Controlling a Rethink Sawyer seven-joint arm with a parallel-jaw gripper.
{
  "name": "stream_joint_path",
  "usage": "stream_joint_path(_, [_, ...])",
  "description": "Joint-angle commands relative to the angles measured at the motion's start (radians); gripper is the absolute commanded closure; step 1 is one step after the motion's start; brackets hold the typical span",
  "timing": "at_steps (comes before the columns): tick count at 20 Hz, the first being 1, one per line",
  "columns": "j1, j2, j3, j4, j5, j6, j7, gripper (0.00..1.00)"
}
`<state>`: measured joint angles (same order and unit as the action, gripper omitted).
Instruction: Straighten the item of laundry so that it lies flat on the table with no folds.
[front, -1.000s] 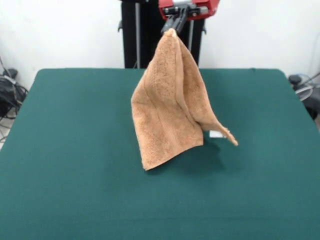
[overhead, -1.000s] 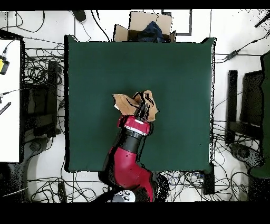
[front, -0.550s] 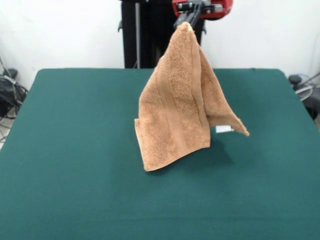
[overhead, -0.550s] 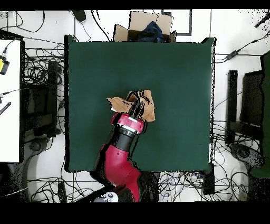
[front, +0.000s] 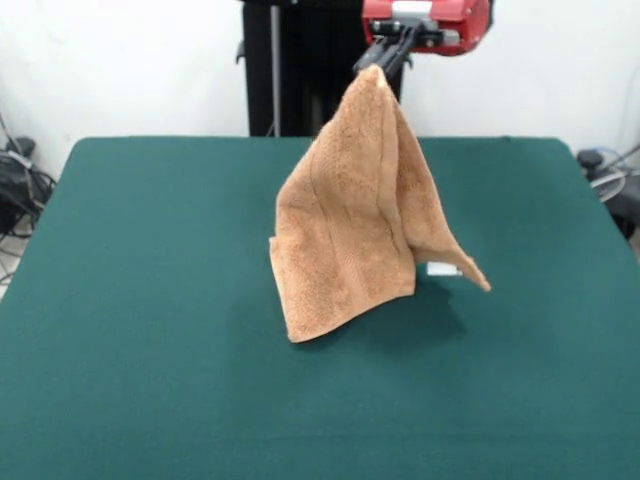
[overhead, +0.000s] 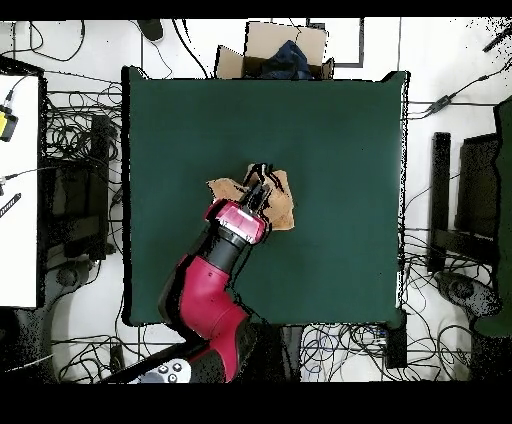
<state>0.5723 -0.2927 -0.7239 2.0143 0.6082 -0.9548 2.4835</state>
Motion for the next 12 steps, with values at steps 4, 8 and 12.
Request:
stream_joint_path(4, [0.016,0.071,-0.009,-0.188,0.052,0.235,-0.210,0.00])
stream_joint_path(8, [0.019,0.092,-0.053,-0.244,0.021,0.341,-0.217,0.00])
stream_joint_path(12, [0.039,0.099,-0.101,-0.279,-0.008,0.460,-0.212,0.00])
